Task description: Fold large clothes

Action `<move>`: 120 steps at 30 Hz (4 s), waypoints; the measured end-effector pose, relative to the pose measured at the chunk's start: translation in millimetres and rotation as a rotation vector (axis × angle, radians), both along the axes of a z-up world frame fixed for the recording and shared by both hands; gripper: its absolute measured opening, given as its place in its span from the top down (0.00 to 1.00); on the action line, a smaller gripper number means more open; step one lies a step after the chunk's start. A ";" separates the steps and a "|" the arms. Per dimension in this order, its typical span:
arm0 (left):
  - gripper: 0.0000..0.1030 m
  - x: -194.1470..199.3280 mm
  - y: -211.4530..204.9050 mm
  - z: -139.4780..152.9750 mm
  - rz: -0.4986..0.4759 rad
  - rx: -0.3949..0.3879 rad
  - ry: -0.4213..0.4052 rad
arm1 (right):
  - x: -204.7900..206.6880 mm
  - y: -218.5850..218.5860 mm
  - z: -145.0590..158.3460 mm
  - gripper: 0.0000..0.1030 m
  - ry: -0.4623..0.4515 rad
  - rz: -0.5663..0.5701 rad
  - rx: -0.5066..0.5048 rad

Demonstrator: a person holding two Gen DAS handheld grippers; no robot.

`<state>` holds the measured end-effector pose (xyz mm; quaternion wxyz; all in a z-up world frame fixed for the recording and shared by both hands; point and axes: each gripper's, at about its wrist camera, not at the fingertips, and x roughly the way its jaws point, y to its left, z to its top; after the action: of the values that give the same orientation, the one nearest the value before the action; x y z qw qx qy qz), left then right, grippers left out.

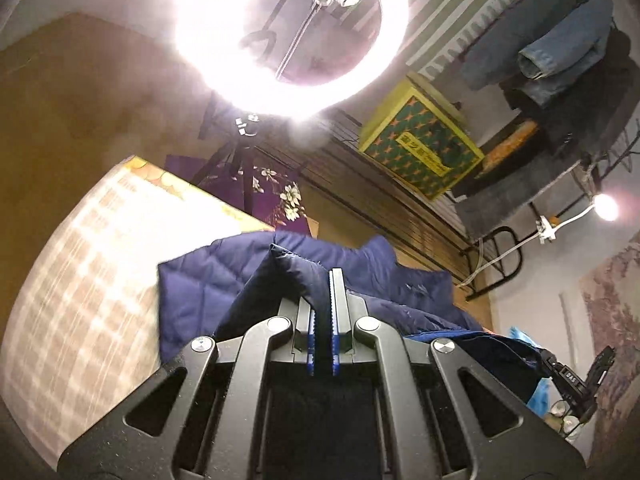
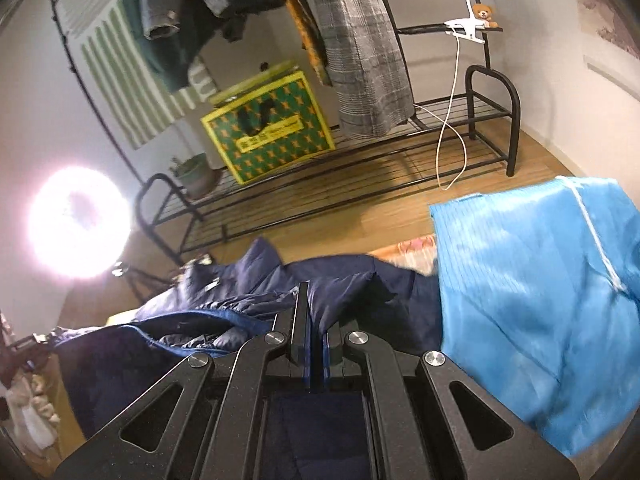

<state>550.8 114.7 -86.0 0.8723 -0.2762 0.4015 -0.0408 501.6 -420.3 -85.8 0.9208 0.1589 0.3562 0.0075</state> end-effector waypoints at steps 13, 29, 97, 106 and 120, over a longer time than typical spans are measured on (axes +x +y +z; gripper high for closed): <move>0.97 80.4 -24.3 -76.4 0.010 0.068 0.054 | 83.3 -1.9 -73.1 0.98 0.091 -0.054 -0.083; 0.53 95.5 -4.1 -79.8 0.005 -0.108 0.043 | 95.0 -13.9 -76.6 0.67 0.130 -0.013 -0.022; 0.47 -94.1 -250.1 -86.1 -0.473 0.592 -0.071 | -158.2 -60.2 -119.4 0.42 0.206 -0.049 0.309; 0.47 -106.7 -257.8 -118.1 -0.467 0.614 -0.130 | -140.0 -57.6 -134.0 0.37 0.189 -0.128 0.446; 0.48 -139.5 -231.7 -102.6 -0.514 0.483 -0.056 | -117.6 -27.8 -113.1 0.85 0.243 -0.144 0.309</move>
<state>411.3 -117.0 -188.6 0.8844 0.0491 0.4317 -0.1704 384.0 -448.1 -198.9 0.8337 0.3231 0.4472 -0.0228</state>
